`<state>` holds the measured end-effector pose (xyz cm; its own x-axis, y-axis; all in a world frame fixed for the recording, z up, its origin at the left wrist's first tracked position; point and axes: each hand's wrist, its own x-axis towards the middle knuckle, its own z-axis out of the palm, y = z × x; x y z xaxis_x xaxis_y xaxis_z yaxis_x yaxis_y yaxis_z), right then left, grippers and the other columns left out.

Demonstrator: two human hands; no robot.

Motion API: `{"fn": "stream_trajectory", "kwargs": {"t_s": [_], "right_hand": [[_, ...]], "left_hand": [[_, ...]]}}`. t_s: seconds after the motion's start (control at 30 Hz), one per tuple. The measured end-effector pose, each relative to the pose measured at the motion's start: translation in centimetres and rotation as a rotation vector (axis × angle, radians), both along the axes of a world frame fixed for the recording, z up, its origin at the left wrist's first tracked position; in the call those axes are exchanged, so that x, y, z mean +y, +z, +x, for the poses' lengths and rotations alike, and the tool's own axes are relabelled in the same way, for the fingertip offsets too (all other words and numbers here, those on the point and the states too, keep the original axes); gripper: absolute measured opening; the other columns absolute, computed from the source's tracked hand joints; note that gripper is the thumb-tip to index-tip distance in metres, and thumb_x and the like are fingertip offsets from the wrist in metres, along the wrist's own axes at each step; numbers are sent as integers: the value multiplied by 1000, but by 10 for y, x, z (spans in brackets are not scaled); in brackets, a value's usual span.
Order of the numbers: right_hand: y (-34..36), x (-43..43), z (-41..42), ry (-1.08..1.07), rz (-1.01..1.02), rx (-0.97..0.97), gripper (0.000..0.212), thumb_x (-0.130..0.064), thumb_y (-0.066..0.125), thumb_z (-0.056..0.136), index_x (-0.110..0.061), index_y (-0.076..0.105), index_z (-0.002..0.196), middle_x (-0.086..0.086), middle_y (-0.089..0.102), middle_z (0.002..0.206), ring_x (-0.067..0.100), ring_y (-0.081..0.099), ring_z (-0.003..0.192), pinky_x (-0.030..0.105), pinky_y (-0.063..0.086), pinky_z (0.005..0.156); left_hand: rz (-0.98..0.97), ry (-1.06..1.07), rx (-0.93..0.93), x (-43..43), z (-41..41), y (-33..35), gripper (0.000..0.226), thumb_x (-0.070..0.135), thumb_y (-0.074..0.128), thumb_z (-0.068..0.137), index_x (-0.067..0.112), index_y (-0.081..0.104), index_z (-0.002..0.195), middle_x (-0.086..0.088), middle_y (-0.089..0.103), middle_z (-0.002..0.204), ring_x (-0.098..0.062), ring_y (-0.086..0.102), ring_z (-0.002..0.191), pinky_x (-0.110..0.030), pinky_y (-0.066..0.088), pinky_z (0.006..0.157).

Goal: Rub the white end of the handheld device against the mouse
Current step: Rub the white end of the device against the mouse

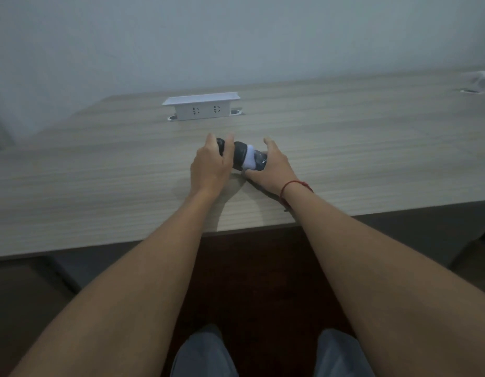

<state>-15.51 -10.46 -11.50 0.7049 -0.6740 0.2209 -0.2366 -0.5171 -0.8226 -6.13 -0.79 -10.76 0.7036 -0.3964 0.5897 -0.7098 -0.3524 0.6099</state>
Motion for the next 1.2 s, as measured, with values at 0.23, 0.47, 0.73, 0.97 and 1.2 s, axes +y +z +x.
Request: {"fn": "stream_trajectory", "kwargs": {"t_s": [0.23,0.47,0.73,0.97,1.2], "right_hand": [[-1,2,1,0,21,-3,96,-20,78,71,-19,20,147,9,53,131,26,57,112,42,48,99],[1,4,-3,-15,7,1,92,-22,77,70,-17,26,146,7,53,132,24,56,111,41,48,99],[2,4,-4,-9,14,-2,87,-23,77,70,-15,32,144,7,52,134,20,55,106,36,48,97],[1,5,-3,-14,11,13,87,-25,76,71,-15,31,145,8,50,137,24,55,115,40,46,101],[-2,3,0,-69,-53,38,82,-29,74,70,-14,35,141,9,54,131,26,57,112,43,48,98]], "left_hand": [[-76,79,-5,2,-2,4,33,39,37,101,9,41,89,-6,52,77,-24,49,67,-30,34,60],[9,253,179,1,10,-2,48,48,30,100,5,52,104,-11,60,91,-31,60,84,-38,48,72],[12,171,177,0,6,0,46,48,32,100,6,52,97,-8,57,87,-27,55,79,-33,40,68],[-120,27,139,-1,6,1,40,44,38,99,8,47,83,-4,53,73,-24,51,68,-33,42,63],[-59,111,188,0,10,-1,36,38,36,101,7,47,87,-9,52,84,-25,47,76,-32,35,66]]}}
